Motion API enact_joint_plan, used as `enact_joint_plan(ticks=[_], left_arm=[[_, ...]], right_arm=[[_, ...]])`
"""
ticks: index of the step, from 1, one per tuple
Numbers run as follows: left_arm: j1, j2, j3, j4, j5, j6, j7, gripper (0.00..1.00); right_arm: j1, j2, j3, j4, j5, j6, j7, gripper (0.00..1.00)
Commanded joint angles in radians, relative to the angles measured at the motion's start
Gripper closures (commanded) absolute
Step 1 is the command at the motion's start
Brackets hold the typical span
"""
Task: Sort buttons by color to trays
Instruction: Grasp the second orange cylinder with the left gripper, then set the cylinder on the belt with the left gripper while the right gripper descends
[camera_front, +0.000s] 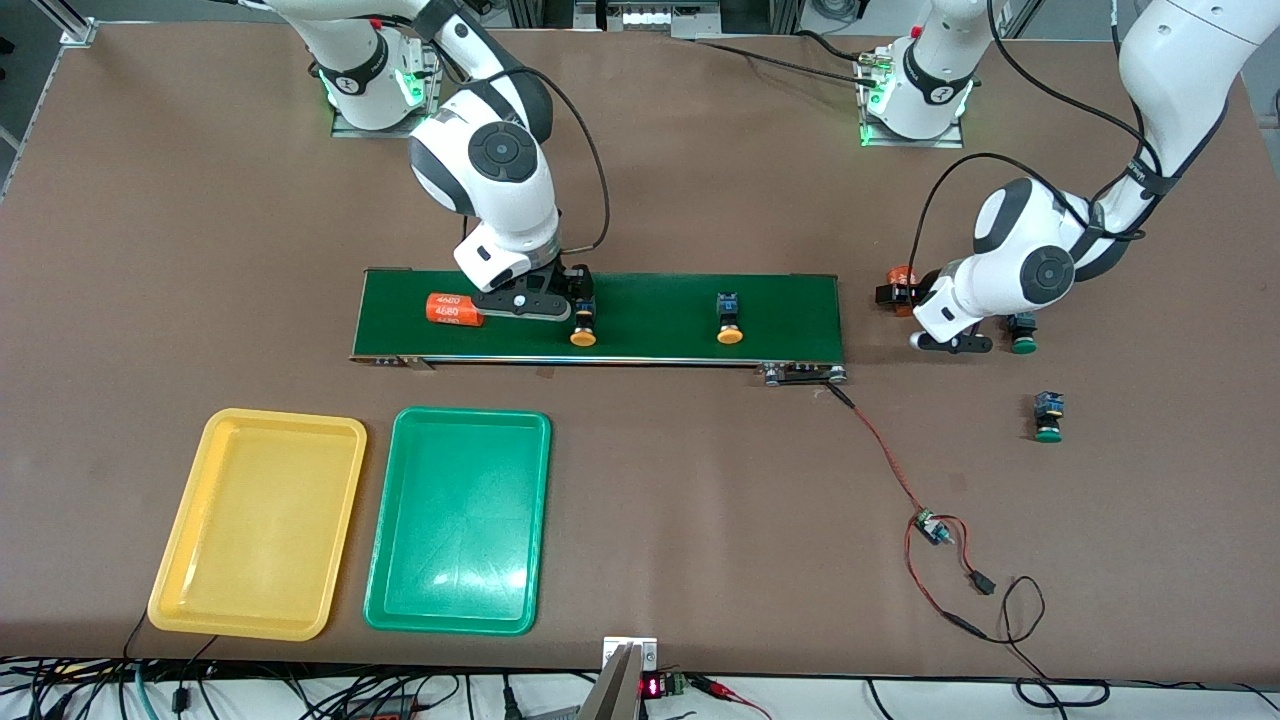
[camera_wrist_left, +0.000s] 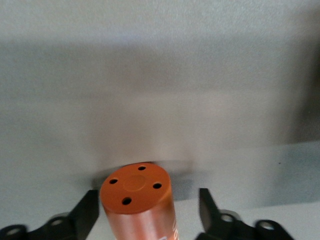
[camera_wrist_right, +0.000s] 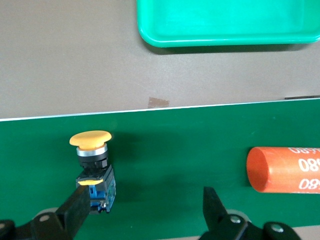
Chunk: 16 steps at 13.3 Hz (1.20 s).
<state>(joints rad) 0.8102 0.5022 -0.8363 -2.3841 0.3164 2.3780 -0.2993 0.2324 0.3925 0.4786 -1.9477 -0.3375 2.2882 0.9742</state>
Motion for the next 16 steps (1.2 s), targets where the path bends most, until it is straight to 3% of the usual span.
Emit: enact_joint_plan(ticks=[1, 5, 8, 11, 16], left_arm=[[0.018, -0.042, -0.018, -0.020, 0.013, 0.009, 0.012, 0.75], [0.017, -0.079, -0.033, 0.017, 0.013, -0.029, 0.012, 0.81], [0.006, -0.080, -0.113, 0.213, 0.013, -0.269, 0.012, 0.81], [-0.057, -0.059, -0.135, 0.402, 0.013, -0.459, 0.014, 0.81], [-0.131, -0.036, -0.135, 0.546, 0.012, -0.514, 0.139, 0.82]], right_arm=[[-0.008, 0.067, -0.001, 0.058, -0.057, -0.001, 0.009, 0.00], [-0.004, 0.103, -0.003, 0.098, -0.058, -0.001, 0.011, 0.00], [-0.002, 0.103, -0.003, 0.099, -0.058, -0.001, 0.009, 0.00], [0.002, 0.118, -0.003, 0.099, -0.058, -0.001, 0.006, 0.00], [0.021, 0.126, -0.003, 0.087, -0.058, -0.018, -0.003, 0.00]])
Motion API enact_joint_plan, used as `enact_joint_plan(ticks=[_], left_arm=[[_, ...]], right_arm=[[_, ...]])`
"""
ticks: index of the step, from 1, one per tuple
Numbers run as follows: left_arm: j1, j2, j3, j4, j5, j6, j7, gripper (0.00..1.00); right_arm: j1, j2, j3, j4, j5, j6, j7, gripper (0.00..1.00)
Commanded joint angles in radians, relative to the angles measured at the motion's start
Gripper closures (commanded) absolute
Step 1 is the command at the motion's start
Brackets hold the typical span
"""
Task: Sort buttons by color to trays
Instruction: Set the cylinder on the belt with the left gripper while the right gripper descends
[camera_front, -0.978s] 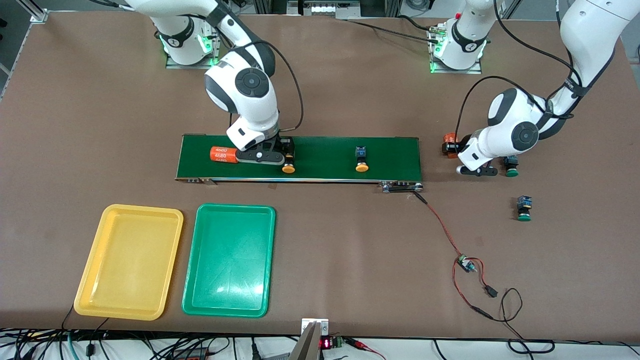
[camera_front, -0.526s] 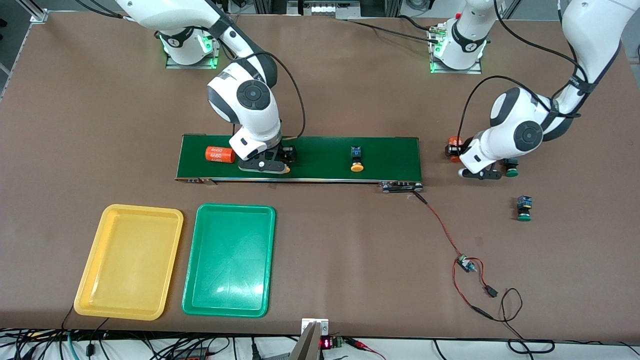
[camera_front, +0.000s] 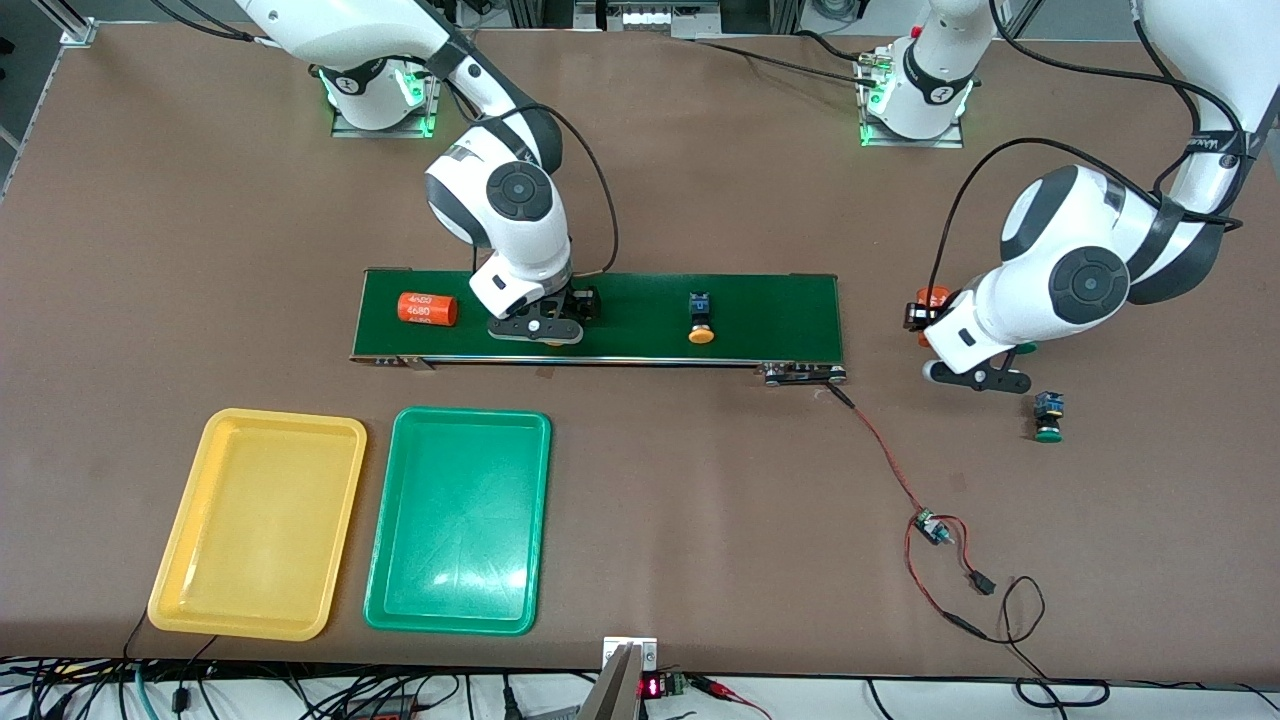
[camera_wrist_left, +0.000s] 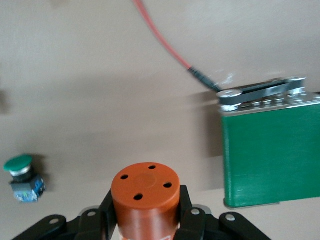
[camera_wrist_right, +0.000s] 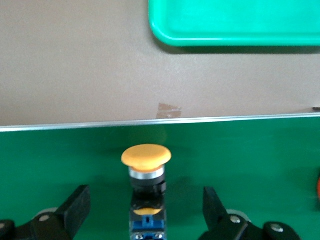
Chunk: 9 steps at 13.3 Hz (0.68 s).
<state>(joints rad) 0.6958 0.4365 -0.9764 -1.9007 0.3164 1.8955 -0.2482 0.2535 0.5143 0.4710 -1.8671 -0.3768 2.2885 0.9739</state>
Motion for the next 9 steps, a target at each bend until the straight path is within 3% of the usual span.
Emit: enact_joint_plan(ticks=[1, 6, 9], left_arm=[[-0.016, 0.040, 0.005, 0.080, 0.010, -0.032, 0.139, 0.82], [-0.108, 0.083, 0.007, 0.127, 0.010, -0.032, 0.399, 0.82], [-0.221, 0.114, 0.027, 0.127, 0.036, -0.021, 0.526, 0.85]], right_arm=[[-0.005, 0.003, 0.005, 0.006, -0.019, -0.033, -0.009, 0.00], [-0.013, -0.010, 0.001, 0.008, -0.017, -0.064, -0.014, 0.00], [-0.045, -0.010, 0.003, 0.005, -0.010, -0.064, -0.065, 0.00]])
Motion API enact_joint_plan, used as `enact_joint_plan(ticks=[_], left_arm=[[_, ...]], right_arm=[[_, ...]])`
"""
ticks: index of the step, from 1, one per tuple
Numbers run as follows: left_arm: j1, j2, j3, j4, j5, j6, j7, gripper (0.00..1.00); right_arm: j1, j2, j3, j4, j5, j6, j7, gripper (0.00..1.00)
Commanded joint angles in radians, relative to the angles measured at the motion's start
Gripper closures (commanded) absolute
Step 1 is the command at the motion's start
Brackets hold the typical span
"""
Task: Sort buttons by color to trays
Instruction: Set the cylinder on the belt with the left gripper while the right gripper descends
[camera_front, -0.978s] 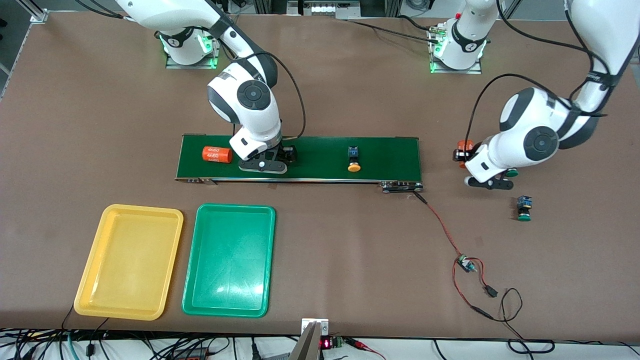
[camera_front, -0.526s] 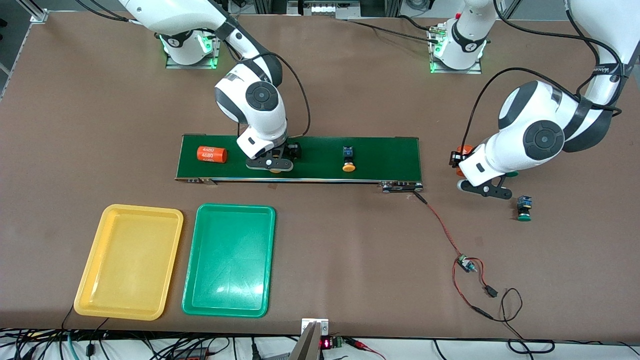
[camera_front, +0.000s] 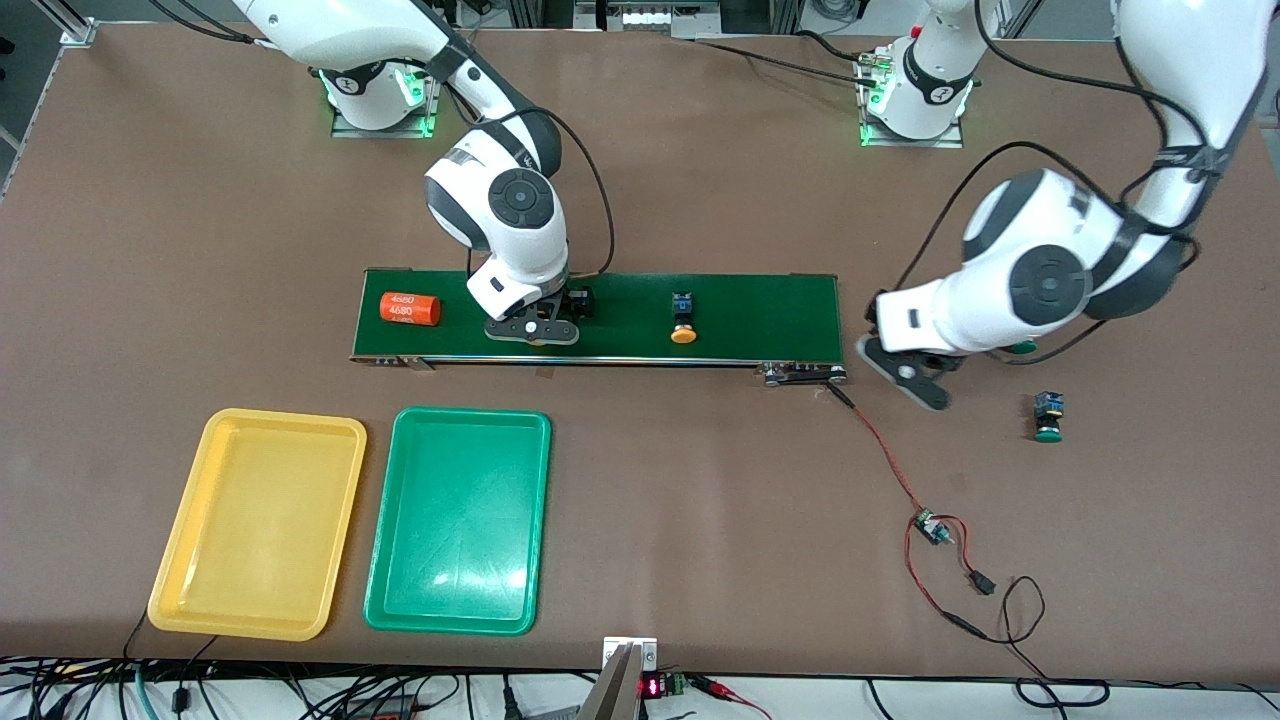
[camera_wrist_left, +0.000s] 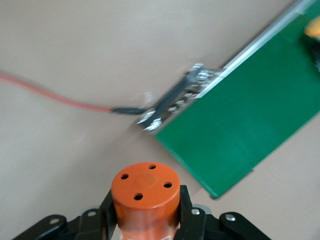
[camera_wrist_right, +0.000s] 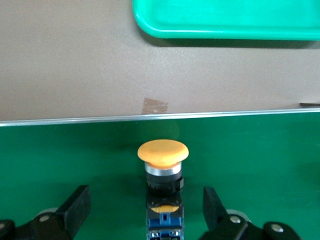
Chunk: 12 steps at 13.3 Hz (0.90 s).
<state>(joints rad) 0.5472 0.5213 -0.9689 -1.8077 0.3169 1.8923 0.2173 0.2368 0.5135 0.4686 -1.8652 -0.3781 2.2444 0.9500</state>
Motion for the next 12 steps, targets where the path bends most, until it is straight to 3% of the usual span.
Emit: enact_joint_plan(ticks=[1, 3, 5, 8, 10, 12], left_arm=[[-0.113, 0.034, 0.018, 0.036, 0.056, -0.018, 0.062, 0.86], [-0.212, 0.040, 0.019, 0.034, 0.199, -0.018, 0.103, 0.87], [-0.236, 0.081, 0.019, 0.030, 0.277, -0.018, 0.201, 0.87], [-0.240, 0.100, 0.009, 0.010, 0.274, -0.021, 0.456, 0.88], [-0.282, 0.126, 0.019, -0.012, 0.281, -0.012, 0.464, 0.88], [-0.282, 0.137, 0.019, -0.015, 0.298, -0.001, 0.464, 0.88]], right_arm=[[-0.043, -0.013, 0.005, -0.014, -0.007, -0.020, -0.068, 0.00], [-0.060, -0.038, 0.005, -0.041, -0.004, -0.019, -0.092, 0.00], [-0.062, -0.062, 0.005, -0.066, 0.002, -0.011, -0.103, 0.00], [-0.073, -0.104, 0.005, -0.113, 0.028, -0.002, -0.125, 0.00], [-0.094, -0.150, 0.005, -0.162, 0.091, 0.000, -0.193, 0.00], [-0.116, -0.176, 0.005, -0.201, 0.099, 0.001, -0.230, 0.00]])
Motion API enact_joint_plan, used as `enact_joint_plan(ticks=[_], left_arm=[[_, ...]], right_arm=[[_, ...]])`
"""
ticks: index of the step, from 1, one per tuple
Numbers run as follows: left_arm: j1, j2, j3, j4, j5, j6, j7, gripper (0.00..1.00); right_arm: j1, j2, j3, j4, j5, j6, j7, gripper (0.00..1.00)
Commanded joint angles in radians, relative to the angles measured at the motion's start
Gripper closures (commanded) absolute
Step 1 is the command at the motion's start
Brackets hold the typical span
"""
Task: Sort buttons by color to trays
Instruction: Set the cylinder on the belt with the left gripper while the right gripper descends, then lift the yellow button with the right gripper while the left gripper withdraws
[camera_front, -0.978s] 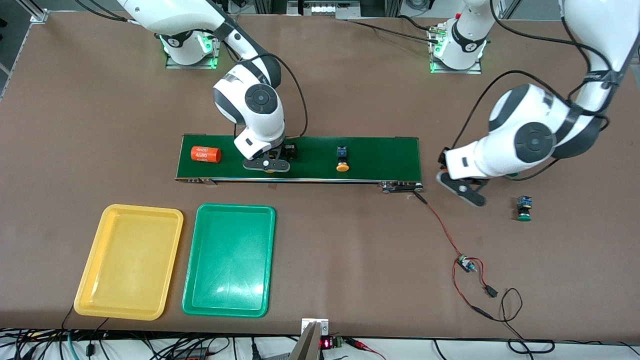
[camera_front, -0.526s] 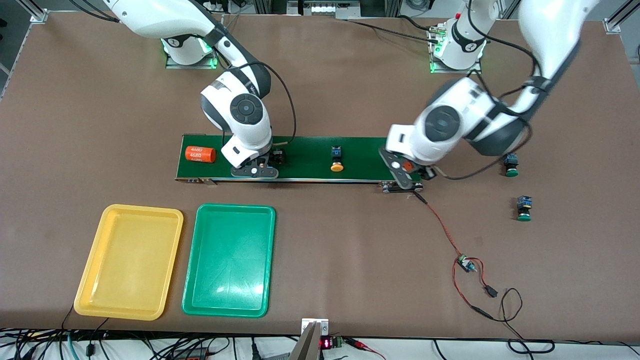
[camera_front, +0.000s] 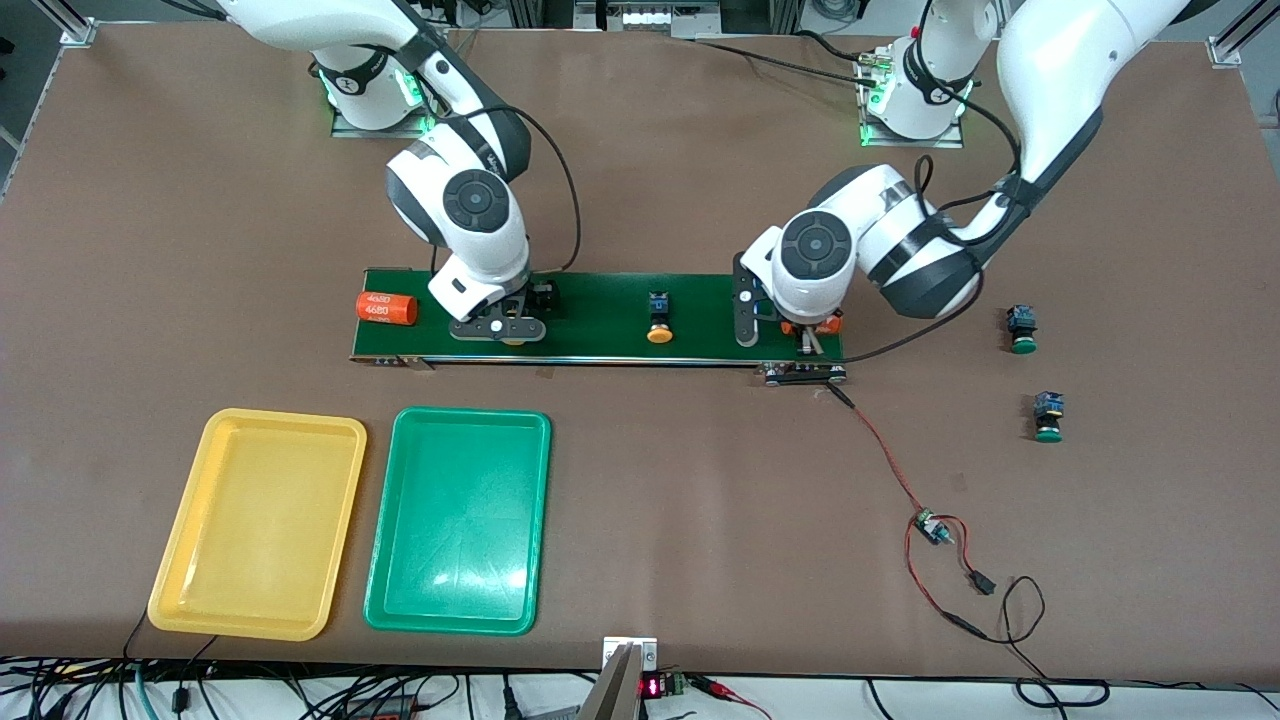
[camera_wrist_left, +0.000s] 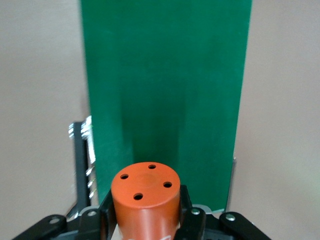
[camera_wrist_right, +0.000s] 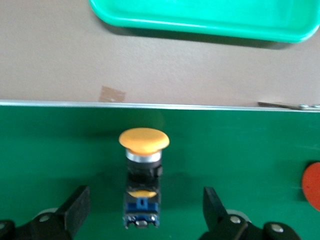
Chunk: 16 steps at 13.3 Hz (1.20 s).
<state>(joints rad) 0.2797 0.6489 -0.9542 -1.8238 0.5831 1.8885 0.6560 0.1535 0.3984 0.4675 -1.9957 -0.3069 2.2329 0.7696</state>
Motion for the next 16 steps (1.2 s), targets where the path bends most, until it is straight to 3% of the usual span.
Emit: enact_joint_plan(ticks=[1, 2, 3, 4, 10, 13, 14, 16], left_arm=[[-0.017, 0.011, 0.006, -0.003, 0.034, 0.004, 0.025, 0.87], [-0.023, 0.023, 0.014, -0.017, 0.034, 0.004, 0.018, 0.84], [-0.020, 0.044, 0.028, -0.015, 0.035, 0.004, 0.014, 0.70], [-0.020, 0.046, 0.028, -0.012, 0.035, 0.001, 0.014, 0.01], [-0.016, 0.005, 0.006, 0.029, 0.020, -0.037, -0.047, 0.00], [-0.017, -0.018, -0.040, 0.185, 0.015, -0.275, -0.160, 0.00], [-0.020, -0.017, -0.049, 0.234, 0.015, -0.349, -0.233, 0.00], [-0.020, -0.015, -0.049, 0.315, 0.015, -0.391, -0.405, 0.00]], right_arm=[[-0.032, -0.061, 0.006, -0.075, 0.028, 0.014, -0.052, 0.03], [-0.032, -0.061, 0.006, -0.077, 0.028, 0.025, -0.052, 0.04], [-0.035, -0.058, 0.006, -0.078, 0.028, 0.037, -0.052, 0.05], [-0.038, -0.055, 0.006, -0.077, 0.028, 0.040, -0.052, 0.05], [-0.042, -0.035, 0.005, -0.094, 0.028, 0.074, -0.053, 0.11], [-0.066, -0.033, 0.005, -0.114, 0.028, 0.086, -0.085, 0.17], [-0.072, -0.033, 0.005, -0.115, 0.028, 0.085, -0.096, 0.25], [-0.080, -0.033, 0.005, -0.114, 0.028, 0.085, -0.096, 0.52]])
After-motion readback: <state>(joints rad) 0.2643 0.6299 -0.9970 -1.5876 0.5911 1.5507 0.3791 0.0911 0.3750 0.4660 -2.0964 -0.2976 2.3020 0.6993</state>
